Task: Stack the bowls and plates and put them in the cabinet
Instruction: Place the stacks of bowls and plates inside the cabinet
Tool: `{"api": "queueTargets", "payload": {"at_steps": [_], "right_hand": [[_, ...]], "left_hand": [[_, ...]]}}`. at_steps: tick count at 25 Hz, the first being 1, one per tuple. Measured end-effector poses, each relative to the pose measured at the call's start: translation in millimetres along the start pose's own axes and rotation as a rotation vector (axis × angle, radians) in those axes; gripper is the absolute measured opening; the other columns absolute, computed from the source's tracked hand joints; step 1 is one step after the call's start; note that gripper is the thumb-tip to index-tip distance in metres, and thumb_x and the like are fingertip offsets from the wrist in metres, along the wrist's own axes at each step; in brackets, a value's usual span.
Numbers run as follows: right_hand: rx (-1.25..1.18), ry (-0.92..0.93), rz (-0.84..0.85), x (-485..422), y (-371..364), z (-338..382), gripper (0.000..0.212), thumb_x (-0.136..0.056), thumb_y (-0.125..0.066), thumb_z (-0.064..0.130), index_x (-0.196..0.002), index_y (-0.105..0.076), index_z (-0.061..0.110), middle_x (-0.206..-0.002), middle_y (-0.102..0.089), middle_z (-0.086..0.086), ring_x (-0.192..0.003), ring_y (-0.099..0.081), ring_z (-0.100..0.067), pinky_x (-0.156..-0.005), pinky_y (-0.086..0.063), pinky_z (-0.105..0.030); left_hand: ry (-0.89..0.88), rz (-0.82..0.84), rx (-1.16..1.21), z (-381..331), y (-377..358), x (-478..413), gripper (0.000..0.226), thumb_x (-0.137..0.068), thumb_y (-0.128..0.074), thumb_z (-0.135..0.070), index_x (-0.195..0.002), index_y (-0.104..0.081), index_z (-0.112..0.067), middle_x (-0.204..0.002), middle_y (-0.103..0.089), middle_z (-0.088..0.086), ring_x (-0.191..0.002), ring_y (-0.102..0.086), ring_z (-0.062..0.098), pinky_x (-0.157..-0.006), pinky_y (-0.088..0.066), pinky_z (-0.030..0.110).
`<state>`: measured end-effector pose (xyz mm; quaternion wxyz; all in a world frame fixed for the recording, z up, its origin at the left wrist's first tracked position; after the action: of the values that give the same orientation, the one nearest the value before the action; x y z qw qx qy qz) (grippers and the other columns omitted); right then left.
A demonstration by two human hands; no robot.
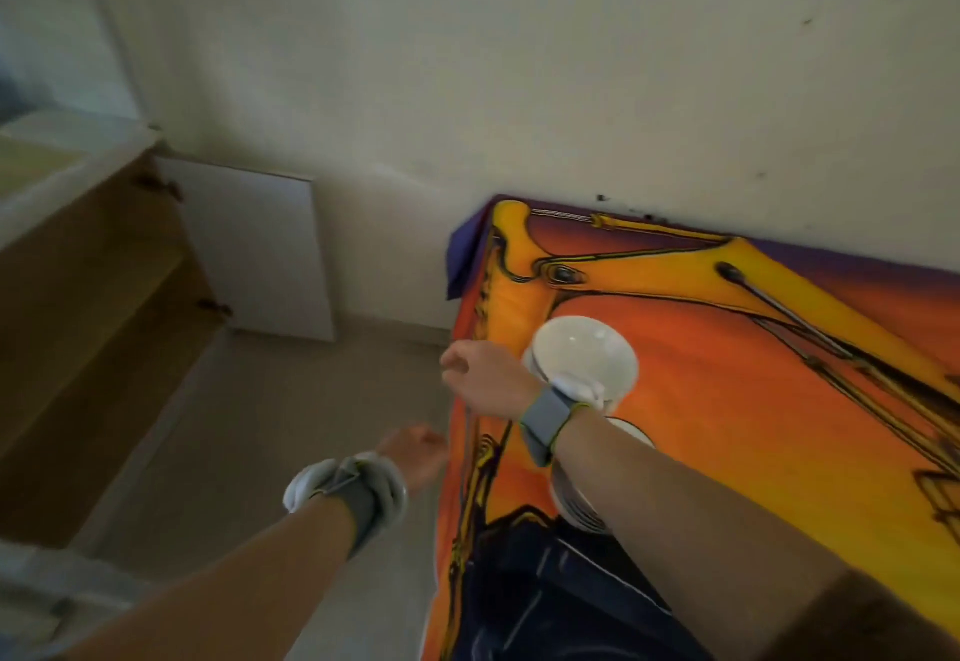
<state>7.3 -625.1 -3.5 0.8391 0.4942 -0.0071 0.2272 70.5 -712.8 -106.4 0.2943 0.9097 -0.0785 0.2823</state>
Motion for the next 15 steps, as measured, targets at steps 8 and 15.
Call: {"api": "queueTargets", "payload": {"at_steps": [8, 15], "right_hand": [[-0.044, -0.360, -0.160, 96.3, 53.4, -174.1, 0.049, -0.092, -0.051, 0.029, -0.137, -0.044, 0.010, -0.139, -0.051, -0.012, -0.126, -0.049, -0.028, -0.099, -0.041, -0.035], [-0.848, -0.773, 0.136, 127.6, -22.7, -223.6, 0.053, -0.090, -0.043, 0.002, -0.141, -0.035, 0.014, -0.128, -0.050, -0.012, -0.107, -0.056, -0.034, -0.087, -0.055, -0.055]], "left_hand": [[0.200, 0.336, 0.507, -70.3, -120.2, 14.9, 0.067, -0.073, -0.058, -0.060, -0.132, -0.043, -0.032, -0.136, -0.047, 0.002, -0.121, -0.049, 0.032, -0.060, -0.056, 0.038], [0.297, 0.228, 0.436, -72.3, -142.1, 3.4, 0.059, -0.090, -0.044, 0.001, -0.142, -0.035, -0.025, -0.143, -0.036, 0.015, -0.124, -0.043, 0.044, -0.078, -0.056, 0.056]]}}
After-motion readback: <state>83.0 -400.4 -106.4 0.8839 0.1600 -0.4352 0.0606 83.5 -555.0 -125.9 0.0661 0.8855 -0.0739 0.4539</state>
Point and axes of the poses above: each hand's wrist, its own x-axis away from the middle knuckle, its own y-axis out of the back of the hand, z = x × y, the point moved 7 cm from there along -x, towards the middle knuckle
